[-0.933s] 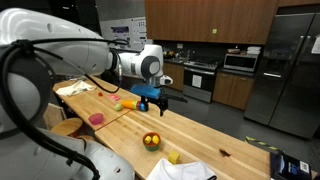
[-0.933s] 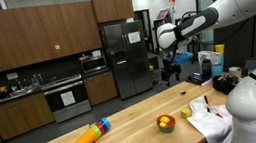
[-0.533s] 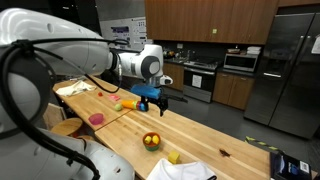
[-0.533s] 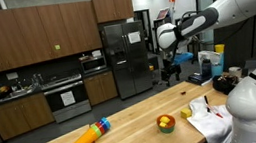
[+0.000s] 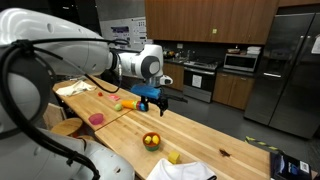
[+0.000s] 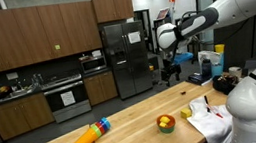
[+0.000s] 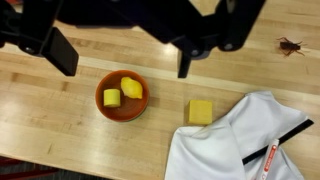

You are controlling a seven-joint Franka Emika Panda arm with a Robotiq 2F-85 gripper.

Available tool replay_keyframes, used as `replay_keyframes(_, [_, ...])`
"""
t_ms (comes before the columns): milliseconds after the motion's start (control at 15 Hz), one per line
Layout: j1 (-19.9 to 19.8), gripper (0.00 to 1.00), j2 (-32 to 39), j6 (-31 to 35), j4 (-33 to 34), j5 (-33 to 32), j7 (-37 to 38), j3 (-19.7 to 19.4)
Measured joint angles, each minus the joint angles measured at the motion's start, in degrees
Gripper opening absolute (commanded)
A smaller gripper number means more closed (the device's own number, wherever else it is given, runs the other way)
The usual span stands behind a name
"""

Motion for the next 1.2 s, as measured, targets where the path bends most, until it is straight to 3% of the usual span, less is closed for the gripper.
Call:
replay_keyframes(533, [0.0,1.00,0.0,0.0,0.0,0.0,0.0,0.0])
replay_keyframes(867, [2.2,1.00,0.2,-3.9,-1.9,-3.8,-6.8,1.2])
replay_keyframes(1200, [2.7,1.00,1.3,-4.3,-2.6,-5.3,-7.5,2.3])
